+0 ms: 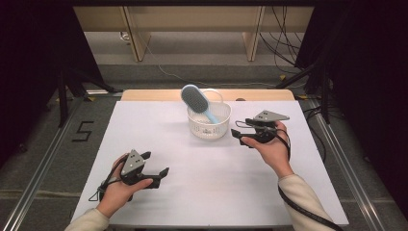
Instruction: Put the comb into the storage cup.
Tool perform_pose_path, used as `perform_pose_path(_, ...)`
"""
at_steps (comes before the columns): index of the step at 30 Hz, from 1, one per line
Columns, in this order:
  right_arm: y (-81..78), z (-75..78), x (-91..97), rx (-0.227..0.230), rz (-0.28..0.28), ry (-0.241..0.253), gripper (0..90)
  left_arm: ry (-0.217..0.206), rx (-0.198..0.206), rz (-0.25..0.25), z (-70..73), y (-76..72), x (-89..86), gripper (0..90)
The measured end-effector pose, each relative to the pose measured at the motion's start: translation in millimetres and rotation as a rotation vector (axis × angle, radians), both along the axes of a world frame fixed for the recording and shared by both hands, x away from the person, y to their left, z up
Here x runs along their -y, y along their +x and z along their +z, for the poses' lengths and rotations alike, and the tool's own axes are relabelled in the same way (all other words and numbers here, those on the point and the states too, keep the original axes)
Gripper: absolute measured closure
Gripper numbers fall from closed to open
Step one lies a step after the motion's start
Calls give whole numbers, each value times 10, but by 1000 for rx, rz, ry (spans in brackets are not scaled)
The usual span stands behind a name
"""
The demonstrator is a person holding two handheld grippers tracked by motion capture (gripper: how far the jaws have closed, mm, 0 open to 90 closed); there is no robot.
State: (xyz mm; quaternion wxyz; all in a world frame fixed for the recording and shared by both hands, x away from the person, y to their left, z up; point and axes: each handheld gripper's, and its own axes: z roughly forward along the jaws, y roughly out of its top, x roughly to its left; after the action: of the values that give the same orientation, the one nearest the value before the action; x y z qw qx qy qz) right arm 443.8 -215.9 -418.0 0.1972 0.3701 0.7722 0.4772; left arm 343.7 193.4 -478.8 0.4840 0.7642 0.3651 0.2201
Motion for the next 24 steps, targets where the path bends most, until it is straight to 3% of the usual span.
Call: perform_pose_path(24,-423,-62,466,26,-43,17,257,7,6,7,7,1,-11,101)
